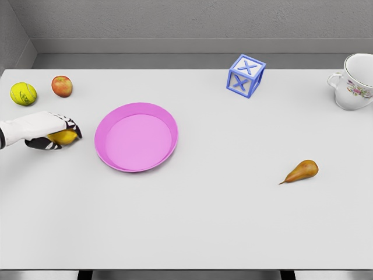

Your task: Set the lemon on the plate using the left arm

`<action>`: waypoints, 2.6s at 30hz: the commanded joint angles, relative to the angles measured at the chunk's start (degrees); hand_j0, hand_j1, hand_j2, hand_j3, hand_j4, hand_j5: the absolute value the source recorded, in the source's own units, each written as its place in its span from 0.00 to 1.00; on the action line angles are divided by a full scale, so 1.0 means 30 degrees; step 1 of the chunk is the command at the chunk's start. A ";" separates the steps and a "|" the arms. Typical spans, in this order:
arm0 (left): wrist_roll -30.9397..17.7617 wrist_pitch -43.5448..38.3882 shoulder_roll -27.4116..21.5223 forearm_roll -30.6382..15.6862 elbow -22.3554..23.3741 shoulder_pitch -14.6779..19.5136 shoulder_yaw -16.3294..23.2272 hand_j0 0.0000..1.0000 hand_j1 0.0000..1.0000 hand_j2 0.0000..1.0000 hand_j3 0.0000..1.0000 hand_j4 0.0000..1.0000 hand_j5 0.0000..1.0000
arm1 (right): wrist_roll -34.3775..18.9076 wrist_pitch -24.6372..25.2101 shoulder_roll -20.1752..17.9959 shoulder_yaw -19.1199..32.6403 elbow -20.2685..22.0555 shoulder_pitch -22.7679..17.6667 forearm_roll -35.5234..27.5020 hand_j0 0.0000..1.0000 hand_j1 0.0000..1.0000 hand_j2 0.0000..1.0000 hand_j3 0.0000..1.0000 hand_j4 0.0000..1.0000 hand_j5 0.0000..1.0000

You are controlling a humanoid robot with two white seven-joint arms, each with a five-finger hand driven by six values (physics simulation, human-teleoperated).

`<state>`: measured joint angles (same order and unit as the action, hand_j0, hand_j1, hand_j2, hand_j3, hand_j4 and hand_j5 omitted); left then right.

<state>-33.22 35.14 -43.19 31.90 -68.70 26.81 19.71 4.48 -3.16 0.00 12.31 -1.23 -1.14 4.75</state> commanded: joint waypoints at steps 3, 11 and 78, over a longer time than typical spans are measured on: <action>0.0029 -0.0048 -0.0077 -0.0175 -0.0215 0.0000 -0.0094 0.55 0.55 0.55 0.55 0.55 0.55 | 0.0001 0.0000 0.0000 -0.0001 -0.0001 0.0000 -0.0003 1.00 1.00 1.00 1.00 1.00 1.00; 0.0029 -0.0048 -0.0312 -0.0175 -0.0215 0.0908 -0.0299 0.55 0.55 0.55 0.55 0.55 0.55 | 0.0001 0.0000 0.0000 -0.0001 -0.0001 0.0000 -0.0003 1.00 1.00 1.00 1.00 1.00 1.00; -0.0592 -0.0048 0.0479 -0.2812 -0.5019 -0.4746 -0.7155 1.00 1.00 1.00 1.00 1.00 1.00 | 0.0001 0.0000 0.0000 -0.0001 -0.0001 0.0000 -0.0003 1.00 1.00 1.00 1.00 1.00 1.00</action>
<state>-35.03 35.16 -42.25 24.15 -82.41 12.57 -3.36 4.49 -3.16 0.00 12.31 -1.23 -1.14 4.75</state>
